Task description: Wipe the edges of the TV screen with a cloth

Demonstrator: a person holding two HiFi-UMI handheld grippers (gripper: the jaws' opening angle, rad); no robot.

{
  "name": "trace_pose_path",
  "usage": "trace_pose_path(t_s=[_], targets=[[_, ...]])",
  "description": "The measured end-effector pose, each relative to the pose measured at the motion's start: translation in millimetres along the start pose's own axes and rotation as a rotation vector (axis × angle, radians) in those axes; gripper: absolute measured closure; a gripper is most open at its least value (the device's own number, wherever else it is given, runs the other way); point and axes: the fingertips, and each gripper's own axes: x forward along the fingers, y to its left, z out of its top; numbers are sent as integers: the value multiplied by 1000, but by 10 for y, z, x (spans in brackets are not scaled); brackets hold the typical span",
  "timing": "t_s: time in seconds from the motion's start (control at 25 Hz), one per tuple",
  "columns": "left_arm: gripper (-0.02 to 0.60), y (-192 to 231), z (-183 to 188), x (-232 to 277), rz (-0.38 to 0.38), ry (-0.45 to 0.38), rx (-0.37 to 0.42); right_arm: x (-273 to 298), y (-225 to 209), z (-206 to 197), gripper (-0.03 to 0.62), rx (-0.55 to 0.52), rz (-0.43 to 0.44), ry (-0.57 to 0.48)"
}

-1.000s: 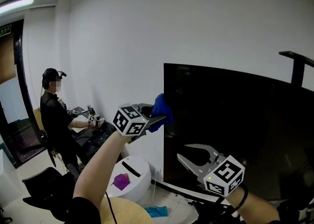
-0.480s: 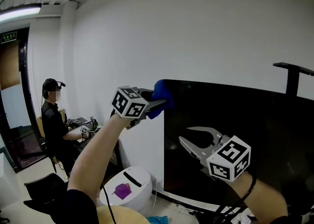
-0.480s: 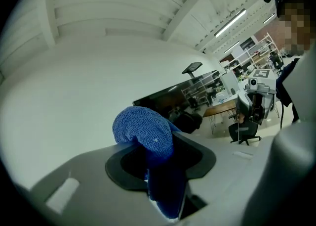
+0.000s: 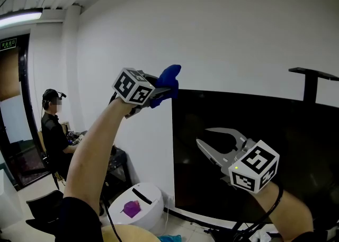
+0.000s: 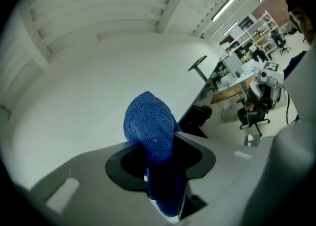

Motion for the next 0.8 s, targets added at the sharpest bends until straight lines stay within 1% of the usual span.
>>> trace_pose_path(t_s=[0.08, 0.16, 0.24, 0.32, 0.4, 0.48, 0.64, 0.72, 0.8], targets=[[454, 137, -33, -43, 55, 102, 87, -59, -38, 74, 496, -14, -12, -11], [454, 160, 16, -64, 72, 178, 196, -127, -77, 134, 496, -37, -34, -28], [454, 64, 72, -31, 40, 242, 294, -206, -123, 178, 502, -55, -67, -50], [453, -69, 26, 44, -19, 330, 361, -284, -159, 189, 510, -59, -89, -58], [454, -168, -57, 124, -78, 404, 377, -352, -179, 191, 510, -53, -103, -59], [453, -229, -95, 188, -117, 439, 354, -426, -181, 199, 510, -50, -116, -62], [453, -262, -115, 270, -131, 514, 337, -628, -171, 208, 510, -35, -130, -77], [453, -277, -104, 275, -137, 574, 353, -734, -171, 205, 510, -32, -138, -80], [453, -308, -106, 268, -147, 644, 390, -839, -163, 183, 510, -28, -148, -78]])
